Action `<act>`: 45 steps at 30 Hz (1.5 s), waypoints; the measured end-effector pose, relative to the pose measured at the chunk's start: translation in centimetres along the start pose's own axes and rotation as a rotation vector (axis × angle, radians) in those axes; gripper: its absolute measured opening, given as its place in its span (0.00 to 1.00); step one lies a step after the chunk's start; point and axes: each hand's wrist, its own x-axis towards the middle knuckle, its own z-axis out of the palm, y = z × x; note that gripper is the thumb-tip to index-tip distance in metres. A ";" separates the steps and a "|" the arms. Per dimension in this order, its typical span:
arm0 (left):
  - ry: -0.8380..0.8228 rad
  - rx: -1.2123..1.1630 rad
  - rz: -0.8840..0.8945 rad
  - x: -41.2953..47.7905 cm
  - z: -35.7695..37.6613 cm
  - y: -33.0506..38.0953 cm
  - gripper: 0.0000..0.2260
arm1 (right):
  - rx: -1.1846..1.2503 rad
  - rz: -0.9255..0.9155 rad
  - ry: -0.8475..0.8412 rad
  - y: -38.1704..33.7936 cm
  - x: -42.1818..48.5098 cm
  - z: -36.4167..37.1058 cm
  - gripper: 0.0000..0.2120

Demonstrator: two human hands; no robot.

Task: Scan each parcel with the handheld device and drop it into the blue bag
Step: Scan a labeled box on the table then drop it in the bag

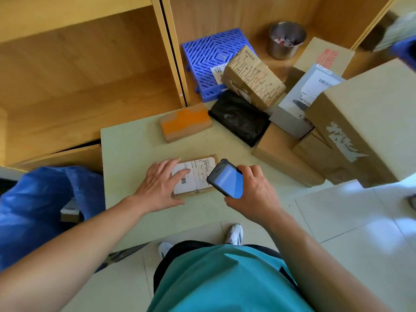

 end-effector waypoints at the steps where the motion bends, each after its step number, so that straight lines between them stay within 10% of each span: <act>1: -0.035 -0.003 -0.034 0.0 0.3 -0.4 0.49 | -0.007 0.005 -0.004 -0.2 -0.1 0.2 0.36; 45: 0.130 0.086 -0.141 -6.8 -3.3 -6.6 0.53 | -0.275 -0.163 -0.153 -8.6 0.6 4.0 0.41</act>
